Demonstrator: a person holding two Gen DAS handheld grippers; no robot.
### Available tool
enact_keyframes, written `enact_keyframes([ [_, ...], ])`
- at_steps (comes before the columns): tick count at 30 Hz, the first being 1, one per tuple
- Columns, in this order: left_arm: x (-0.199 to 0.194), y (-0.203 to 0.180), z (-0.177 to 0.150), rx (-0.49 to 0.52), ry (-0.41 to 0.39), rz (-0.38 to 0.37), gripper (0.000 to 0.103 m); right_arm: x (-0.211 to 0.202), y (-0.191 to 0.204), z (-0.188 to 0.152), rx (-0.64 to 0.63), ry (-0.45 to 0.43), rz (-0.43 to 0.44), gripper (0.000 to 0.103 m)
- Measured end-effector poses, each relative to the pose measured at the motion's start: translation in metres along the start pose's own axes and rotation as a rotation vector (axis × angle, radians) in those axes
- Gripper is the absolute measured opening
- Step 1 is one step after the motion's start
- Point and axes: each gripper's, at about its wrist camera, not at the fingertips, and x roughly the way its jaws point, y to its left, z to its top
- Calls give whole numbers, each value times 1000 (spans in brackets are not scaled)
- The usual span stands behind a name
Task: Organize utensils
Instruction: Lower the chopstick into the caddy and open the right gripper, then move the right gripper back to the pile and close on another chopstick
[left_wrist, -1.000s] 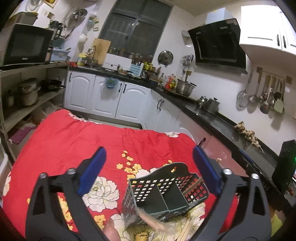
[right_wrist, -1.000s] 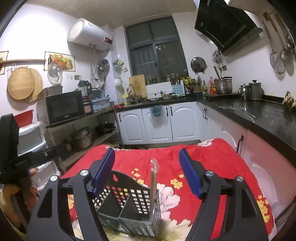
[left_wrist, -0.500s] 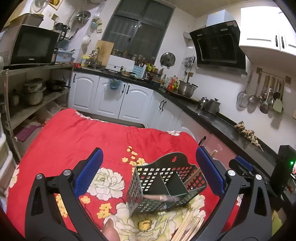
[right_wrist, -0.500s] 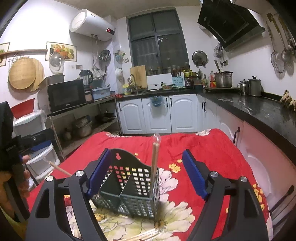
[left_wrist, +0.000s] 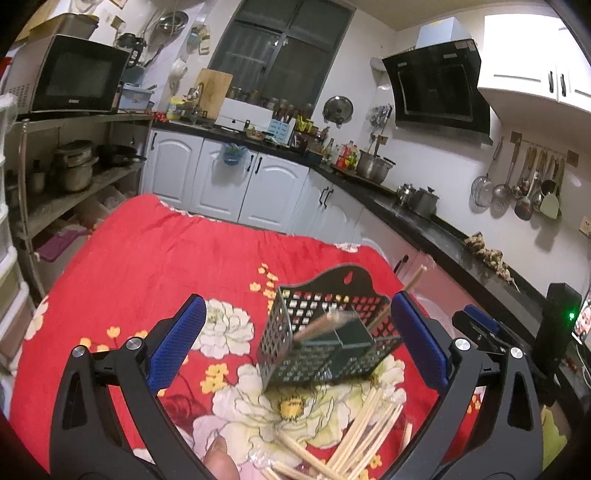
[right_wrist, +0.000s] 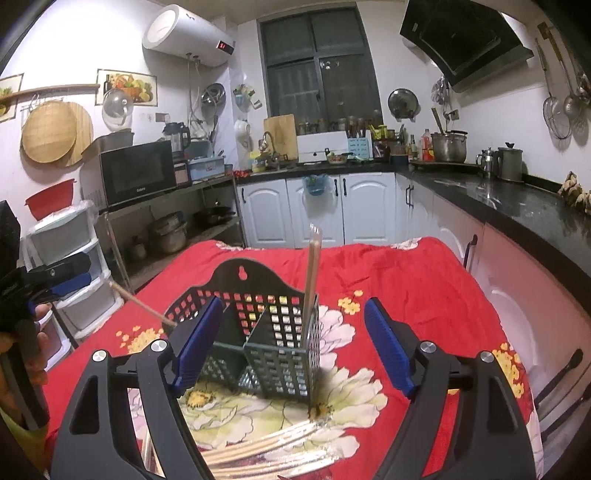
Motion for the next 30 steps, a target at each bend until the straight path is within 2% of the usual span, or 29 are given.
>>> enact_keyframes([
  [15,8,-5,-41,-9,111,-10,92,-10,3,-36,-20,124,-14,76],
  [30,23,-1,-82,-13,236,-4,92,-12,7,-72,-32,222,14,76],
])
